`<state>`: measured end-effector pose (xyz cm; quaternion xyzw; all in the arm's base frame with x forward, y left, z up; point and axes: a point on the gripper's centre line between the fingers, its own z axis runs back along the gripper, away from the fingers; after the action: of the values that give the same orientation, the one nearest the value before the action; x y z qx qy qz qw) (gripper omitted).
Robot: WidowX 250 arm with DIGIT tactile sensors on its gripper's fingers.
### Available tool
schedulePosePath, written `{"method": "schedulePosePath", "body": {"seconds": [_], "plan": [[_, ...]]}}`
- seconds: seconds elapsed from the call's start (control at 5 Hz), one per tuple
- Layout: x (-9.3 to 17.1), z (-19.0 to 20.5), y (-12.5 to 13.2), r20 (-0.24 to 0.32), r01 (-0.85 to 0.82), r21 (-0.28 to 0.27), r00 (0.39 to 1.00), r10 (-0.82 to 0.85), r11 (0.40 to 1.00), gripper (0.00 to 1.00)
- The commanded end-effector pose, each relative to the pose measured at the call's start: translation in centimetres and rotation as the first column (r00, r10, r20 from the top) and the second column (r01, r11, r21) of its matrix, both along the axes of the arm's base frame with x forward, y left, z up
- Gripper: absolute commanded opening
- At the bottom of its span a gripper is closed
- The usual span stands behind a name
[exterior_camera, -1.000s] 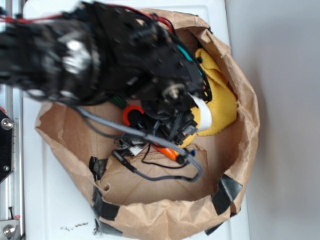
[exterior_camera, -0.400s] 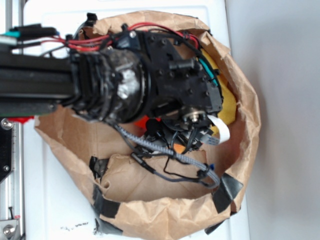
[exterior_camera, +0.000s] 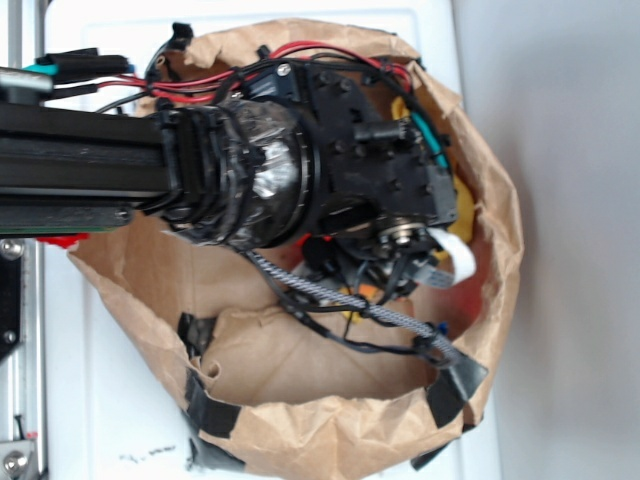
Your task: Grab the carrot.
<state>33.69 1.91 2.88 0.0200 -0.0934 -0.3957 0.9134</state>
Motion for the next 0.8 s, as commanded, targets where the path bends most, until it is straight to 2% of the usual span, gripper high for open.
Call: {"method": "schedulePosePath", "body": {"seconds": [0.0,0.2,0.4,0.6], "plan": [[-1.8,7.3,1.4,-0.011,-0.243,-0.089,0.970,0.243,0.966,0.00],[-3.2,10.1,1.8,-0.044,-0.381,-0.067,0.924,0.379,0.922,0.00],[-5.0,12.6,1.2,0.048,-0.468,-0.058,0.881,0.471,0.882,0.00],[-6.6,14.9,0.7,0.121,-0.606,-0.022,0.788,0.603,0.795,0.00]]}}
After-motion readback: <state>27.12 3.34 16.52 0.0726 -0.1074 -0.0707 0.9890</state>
